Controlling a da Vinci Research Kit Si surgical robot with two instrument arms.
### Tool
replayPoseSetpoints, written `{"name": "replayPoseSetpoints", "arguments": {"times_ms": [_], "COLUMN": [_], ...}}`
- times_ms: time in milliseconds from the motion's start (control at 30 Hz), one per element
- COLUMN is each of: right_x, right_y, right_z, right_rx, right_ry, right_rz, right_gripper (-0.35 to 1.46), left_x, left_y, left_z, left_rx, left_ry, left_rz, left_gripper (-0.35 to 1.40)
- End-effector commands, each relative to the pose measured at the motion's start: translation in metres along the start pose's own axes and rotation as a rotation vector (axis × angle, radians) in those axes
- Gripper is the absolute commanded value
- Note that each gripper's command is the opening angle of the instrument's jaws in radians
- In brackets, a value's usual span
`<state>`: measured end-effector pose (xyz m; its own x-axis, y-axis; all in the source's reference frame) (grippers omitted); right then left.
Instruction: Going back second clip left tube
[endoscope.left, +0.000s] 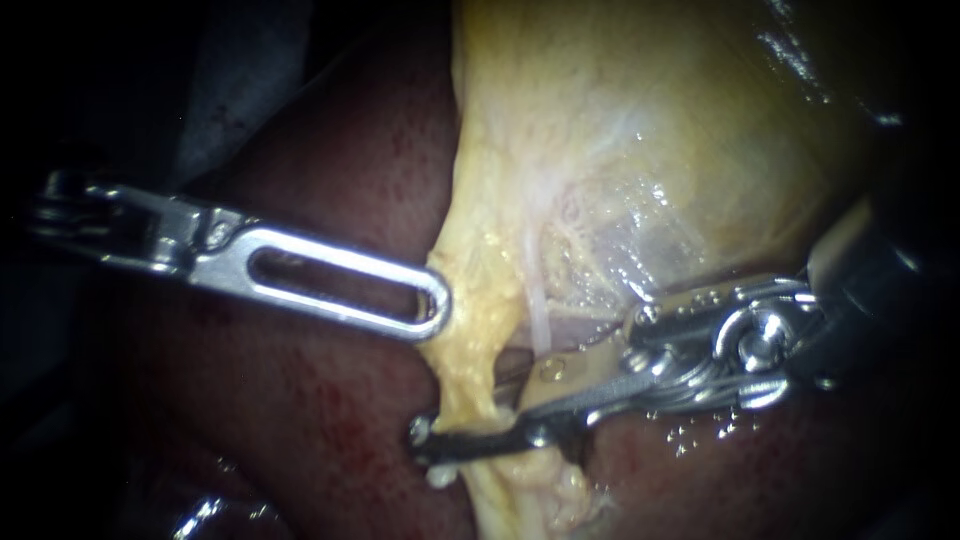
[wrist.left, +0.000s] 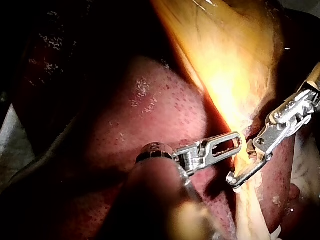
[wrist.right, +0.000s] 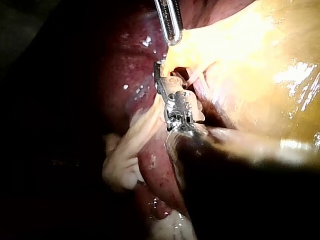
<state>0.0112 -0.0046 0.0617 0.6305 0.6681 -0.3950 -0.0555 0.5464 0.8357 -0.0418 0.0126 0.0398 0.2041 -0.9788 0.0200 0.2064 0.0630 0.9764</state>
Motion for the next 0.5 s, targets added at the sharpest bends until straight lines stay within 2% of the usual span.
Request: {"name": "replayPoseSetpoints", "arguments": {"times_ms": [33,500], "right_x": [0.0,-0.0001], "right_y": [0.0,0.0], "right_z": [0.0,0.0], "right_rx": [0.0,0.0], "right_ry": [0.0,0.0], "right_rz": [0.0,-0.001], "right_gripper": [-0.35,-0.35], "left_x": [0.0,0.0], "left_y": [0.0,0.0], "left_z": [0.0,0.0001], "left_rx": [0.0,0.0], "left_ry": [0.0,-0.001], "left_rz": [0.0,0.0], "left_gripper": [-0.35,-0.35]}}
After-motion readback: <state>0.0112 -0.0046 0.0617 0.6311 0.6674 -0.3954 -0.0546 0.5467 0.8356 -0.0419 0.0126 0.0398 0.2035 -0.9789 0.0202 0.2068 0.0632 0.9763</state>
